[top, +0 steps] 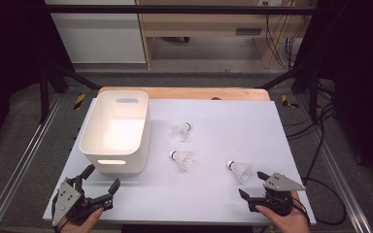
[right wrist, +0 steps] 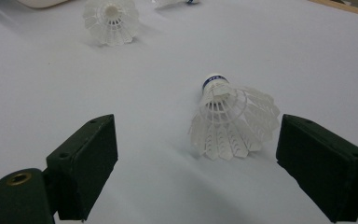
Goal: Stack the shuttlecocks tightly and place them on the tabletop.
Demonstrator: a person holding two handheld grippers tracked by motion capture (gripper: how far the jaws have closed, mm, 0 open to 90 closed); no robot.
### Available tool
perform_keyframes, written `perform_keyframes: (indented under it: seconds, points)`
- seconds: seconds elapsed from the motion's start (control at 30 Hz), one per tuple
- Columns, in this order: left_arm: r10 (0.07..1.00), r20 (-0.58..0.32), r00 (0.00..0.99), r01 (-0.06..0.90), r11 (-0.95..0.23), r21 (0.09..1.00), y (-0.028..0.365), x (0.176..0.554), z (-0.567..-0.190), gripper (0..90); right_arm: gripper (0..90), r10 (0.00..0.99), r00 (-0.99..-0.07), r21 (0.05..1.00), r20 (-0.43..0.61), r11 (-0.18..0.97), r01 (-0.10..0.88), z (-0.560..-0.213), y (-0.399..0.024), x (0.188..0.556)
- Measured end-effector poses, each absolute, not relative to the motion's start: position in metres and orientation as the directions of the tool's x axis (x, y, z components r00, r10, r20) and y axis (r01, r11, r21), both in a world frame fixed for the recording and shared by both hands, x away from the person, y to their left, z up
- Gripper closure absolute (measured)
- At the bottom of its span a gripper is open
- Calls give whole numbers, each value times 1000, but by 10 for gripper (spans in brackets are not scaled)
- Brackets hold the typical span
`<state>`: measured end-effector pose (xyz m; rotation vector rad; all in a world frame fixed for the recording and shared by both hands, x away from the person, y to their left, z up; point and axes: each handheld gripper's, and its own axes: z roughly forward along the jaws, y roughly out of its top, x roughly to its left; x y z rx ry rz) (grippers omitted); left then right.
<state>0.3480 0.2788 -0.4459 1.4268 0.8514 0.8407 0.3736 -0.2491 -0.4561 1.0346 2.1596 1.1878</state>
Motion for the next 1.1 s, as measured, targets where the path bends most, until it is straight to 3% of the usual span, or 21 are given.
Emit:
perform_keyframes:
  seconds: [0.43, 0.5, 1.1]
  points:
    - [885, 8, 465, 18, -19, 1000, 280, 348, -448, 59, 164, 795, -607, 840, -19, 342, 421, -460, -246, 371]
    - [886, 8, 464, 19, -19, 1000, 280, 348, -448, 60, 226, 797, -604, 834, -19, 346, 430, -461, -246, 372]
    - [885, 11, 465, 23, -25, 999, 278, 348, -450, 62, 426, 817, -577, 796, 21, 335, 504, -470, -242, 386]
